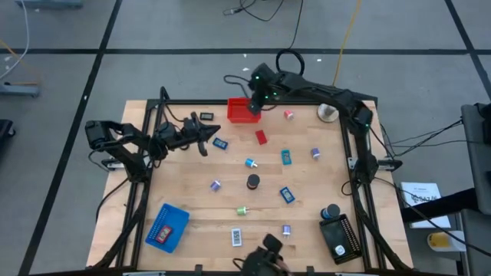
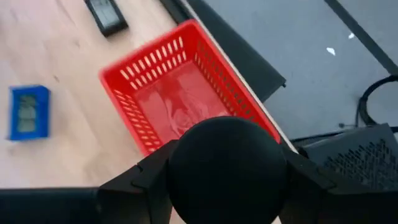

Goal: Pick & Place Office items
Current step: Put the white hourglass into the red bin

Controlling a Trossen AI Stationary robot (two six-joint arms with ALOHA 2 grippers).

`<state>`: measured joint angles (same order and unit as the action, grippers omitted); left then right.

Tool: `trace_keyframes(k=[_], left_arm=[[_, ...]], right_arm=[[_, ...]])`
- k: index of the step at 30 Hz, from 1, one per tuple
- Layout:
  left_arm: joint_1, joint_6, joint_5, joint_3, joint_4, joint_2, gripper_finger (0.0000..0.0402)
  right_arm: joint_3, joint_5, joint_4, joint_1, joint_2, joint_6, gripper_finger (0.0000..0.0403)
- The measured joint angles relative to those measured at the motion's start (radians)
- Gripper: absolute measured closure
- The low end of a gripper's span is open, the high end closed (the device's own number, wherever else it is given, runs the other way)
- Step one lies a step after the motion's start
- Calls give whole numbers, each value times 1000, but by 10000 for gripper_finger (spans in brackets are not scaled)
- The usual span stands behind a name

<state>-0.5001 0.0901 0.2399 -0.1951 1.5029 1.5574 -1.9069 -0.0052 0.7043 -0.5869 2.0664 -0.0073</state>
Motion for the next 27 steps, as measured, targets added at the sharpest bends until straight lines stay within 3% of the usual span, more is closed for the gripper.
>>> trace_keyframes(k=[16,27], left_arm=[[44,-6,3,0,-41,0,396],[44,-9,2,0,-41,0,396]], right_arm=[[-22,-50,-116,-15,118,-111,200],[-19,-45,-94,-23,140,-134,198]])
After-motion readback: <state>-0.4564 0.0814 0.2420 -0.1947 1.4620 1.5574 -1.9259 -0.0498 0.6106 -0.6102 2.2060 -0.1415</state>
